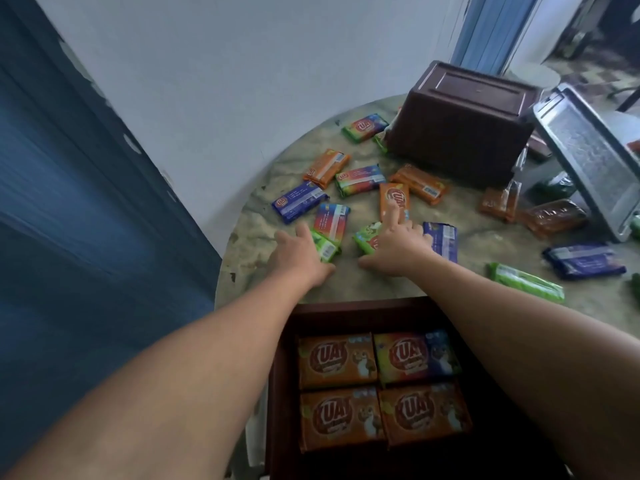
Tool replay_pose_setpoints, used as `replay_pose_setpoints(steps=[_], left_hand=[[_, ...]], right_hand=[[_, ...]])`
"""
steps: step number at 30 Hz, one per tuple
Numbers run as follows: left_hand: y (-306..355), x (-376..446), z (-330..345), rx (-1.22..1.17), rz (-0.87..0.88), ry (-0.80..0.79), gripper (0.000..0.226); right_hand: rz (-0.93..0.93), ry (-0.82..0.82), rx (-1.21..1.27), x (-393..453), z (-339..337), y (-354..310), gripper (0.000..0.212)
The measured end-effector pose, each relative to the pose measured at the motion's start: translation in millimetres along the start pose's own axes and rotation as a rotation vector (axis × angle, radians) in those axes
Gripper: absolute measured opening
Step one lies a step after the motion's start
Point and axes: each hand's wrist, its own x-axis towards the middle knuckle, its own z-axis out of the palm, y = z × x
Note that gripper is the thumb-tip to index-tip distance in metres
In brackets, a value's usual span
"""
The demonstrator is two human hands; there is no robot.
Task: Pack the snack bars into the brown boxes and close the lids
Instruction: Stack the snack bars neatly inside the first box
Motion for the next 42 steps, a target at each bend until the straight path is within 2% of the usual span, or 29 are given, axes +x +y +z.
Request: replay_pose_setpoints(steps=[3, 7, 10, 13, 16, 20, 23, 27, 33, 35, 42], left_hand=[[5.8, -7.6, -13.2, -0.055, 0.064, 0.125, 0.103], [14.1, -33.6, -39.2, -0.135, 0.194, 0.265, 0.091], [11.9, -77.2, -57.6, -0.071, 0.244, 0.32, 0.084], [2.0, -126.5, -60.7, -0.041, 0.306, 0.335, 0.072], [-12.1, -175.3, -47.8, -0.08, 0.394, 0.323, 0.069], [-34.6, -217.5, -9.2, 0.01, 0.521, 0.187, 0.073], [-49.4, -230.5, 16.7, 0.045, 0.515, 0.102, 0.075], [-55.4, -230.2, 29.3, 0.006, 0.468, 0.143, 0.078], [-49.0, -229.6, 24.8, 0.108, 0.474, 0.085, 0.079], [-47.5, -232.4, 20.8, 0.095, 0.491, 0.093, 0.072], [-51.4, -237.3, 16.5, -0.057, 0.557, 0.121, 0.025]], right_hand=[[-0.068, 0.135, 0.113, -17.9, -15.2, 2.8, 0.119], [-0.195, 0.317, 0.322, -53.4, -32.2, 5.0, 0.096], [-0.279, 0.462, 0.462, -89.3, -36.9, 17.6, 0.099], [-0.305, 0.514, 0.571, -128.1, -32.4, 34.3, 0.101], [-0.335, 0.448, 0.552, -170.9, -16.1, 58.9, 0.103], [-0.389, 0.278, 0.335, -211.4, 19.6, 87.0, 0.098], [-0.438, 0.217, 0.177, -215.6, 36.5, 93.7, 0.089], [-0.505, 0.127, 0.031, -207.2, 53.3, 94.3, 0.081], [-0.526, 0.215, -0.14, -198.5, 61.0, 98.1, 0.078], [-0.535, 0.186, -0.149, -197.2, 62.5, 97.8, 0.079], [-0.489, 0.135, -0.134, -195.1, 64.8, 98.1, 0.084]])
